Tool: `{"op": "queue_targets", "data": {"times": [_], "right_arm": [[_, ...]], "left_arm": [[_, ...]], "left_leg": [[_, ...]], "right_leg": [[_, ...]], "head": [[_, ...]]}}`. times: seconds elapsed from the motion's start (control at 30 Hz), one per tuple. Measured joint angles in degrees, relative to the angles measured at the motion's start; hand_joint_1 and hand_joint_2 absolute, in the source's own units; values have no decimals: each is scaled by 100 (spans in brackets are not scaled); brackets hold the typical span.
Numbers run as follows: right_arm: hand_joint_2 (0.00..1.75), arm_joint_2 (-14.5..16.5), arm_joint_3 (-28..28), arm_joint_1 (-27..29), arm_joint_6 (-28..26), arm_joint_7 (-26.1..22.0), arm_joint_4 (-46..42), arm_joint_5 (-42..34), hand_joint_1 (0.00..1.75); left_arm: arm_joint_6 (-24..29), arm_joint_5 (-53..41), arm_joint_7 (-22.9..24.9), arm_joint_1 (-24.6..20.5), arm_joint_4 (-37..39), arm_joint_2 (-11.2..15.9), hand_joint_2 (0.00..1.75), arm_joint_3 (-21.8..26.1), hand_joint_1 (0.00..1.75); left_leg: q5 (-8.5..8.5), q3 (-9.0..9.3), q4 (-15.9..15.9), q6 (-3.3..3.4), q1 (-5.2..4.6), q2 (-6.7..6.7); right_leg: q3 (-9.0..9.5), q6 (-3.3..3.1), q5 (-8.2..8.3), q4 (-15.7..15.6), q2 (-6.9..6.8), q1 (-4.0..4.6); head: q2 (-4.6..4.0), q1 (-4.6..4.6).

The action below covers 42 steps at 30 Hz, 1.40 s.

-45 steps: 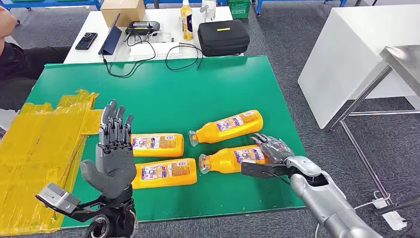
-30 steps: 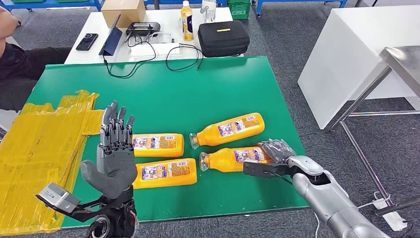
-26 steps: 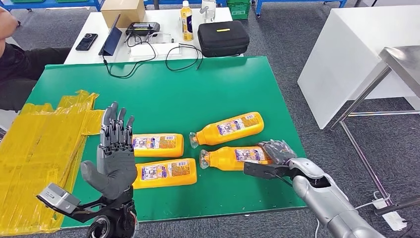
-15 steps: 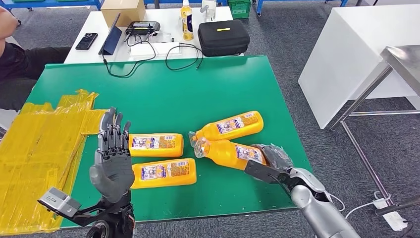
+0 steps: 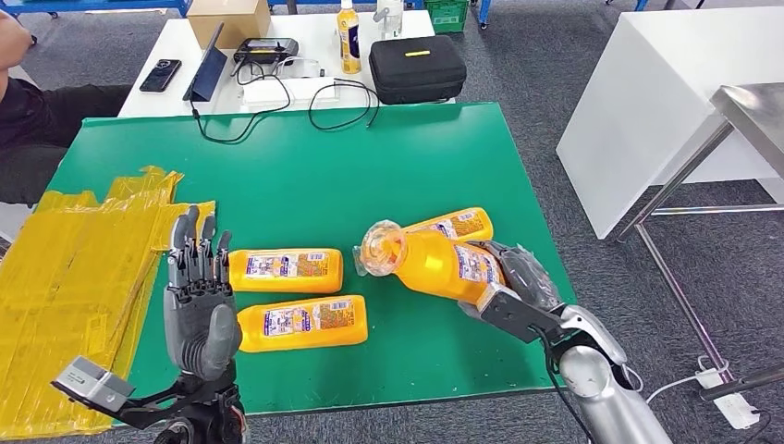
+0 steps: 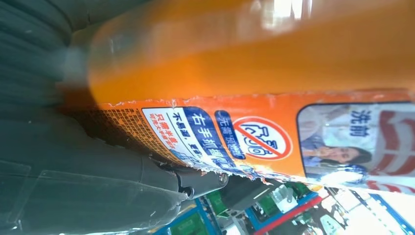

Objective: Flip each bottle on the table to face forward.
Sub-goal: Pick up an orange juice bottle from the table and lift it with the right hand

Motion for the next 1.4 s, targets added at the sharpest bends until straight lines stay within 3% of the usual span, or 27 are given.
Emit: {"op": "queue_targets", "data": {"times": [0.17,0.37,0.7,1.4], "right_arm": [[175,110,5,38,8,-167,-113,-69,175],[175,758,430,-8,-220,-196,-93,29,175],[175,1540,845,-881,-357,-107,690,-314,175],[175,2093,958,-1144,-329,-130,1201,-543,175]], "left_arm": [[-64,73,0,5,-13,-13,175,45,0],[-249,159,0,-15,-13,-67,175,48,0],[-457,300,47,-115,-7,-81,175,19,0],[-505,360,141,-175,-7,-81,175,1,0]], "left_leg": [[0,-2,0,0,2,0],[1,-9,-2,-2,12,4],[6,-4,0,-4,10,2],[4,-13,-1,-4,12,3]], "right_leg": [[0,0,0,1,0,2],[-10,0,0,3,3,9],[-12,-2,1,10,2,9],[-22,-1,0,11,3,9]], "head": [[1,0],[0,-1],[0,0],[0,0]]}}
